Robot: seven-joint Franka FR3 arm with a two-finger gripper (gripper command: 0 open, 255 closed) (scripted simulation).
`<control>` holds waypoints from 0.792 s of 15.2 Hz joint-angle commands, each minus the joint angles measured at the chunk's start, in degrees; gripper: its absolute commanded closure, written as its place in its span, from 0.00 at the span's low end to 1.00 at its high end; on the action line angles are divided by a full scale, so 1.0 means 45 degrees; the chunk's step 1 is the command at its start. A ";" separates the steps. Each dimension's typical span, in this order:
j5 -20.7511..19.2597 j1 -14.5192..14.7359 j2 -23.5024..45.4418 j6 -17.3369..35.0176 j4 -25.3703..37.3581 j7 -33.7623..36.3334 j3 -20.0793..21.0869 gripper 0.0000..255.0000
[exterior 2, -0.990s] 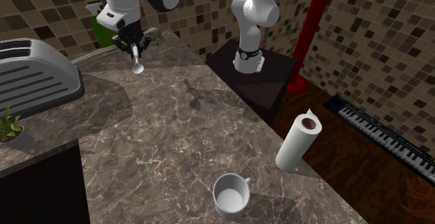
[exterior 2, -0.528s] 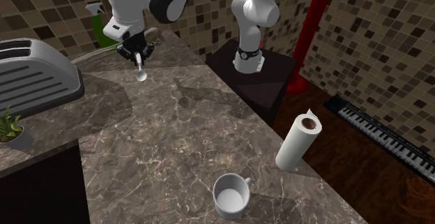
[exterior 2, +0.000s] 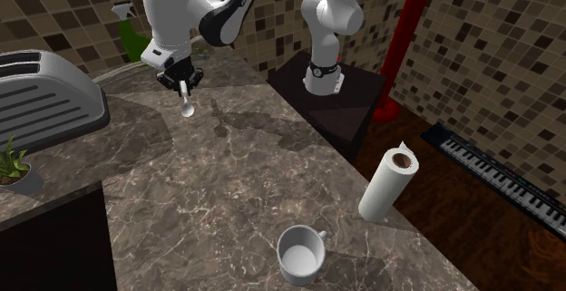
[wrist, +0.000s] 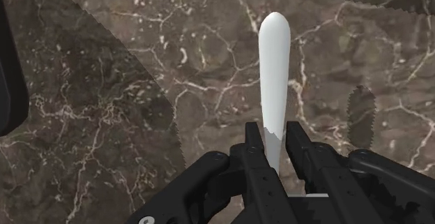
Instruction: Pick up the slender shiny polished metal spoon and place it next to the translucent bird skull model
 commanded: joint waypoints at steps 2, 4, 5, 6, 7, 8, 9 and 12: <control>-0.0068 -0.0011 0.0255 0.0472 -0.0221 0.0134 -0.0016 1.00; -0.0107 -0.0020 0.0464 0.0773 -0.0320 0.0216 -0.0026 1.00; -0.0127 -0.0025 0.0571 0.0923 -0.0366 0.0257 -0.0031 1.00; -0.0147 -0.0029 0.0681 0.1072 -0.0408 0.0299 -0.0036 1.00; -0.0167 -0.0034 0.0793 0.1220 -0.0448 0.0341 -0.0042 1.00; -0.0192 -0.0038 0.0930 0.1398 -0.0492 0.0392 -0.0048 1.00; -0.0192 -0.0038 0.0929 0.1399 -0.0494 0.0392 -0.0048 1.00; -0.0192 -0.0038 0.0930 0.1398 -0.0492 0.0392 -0.0049 1.00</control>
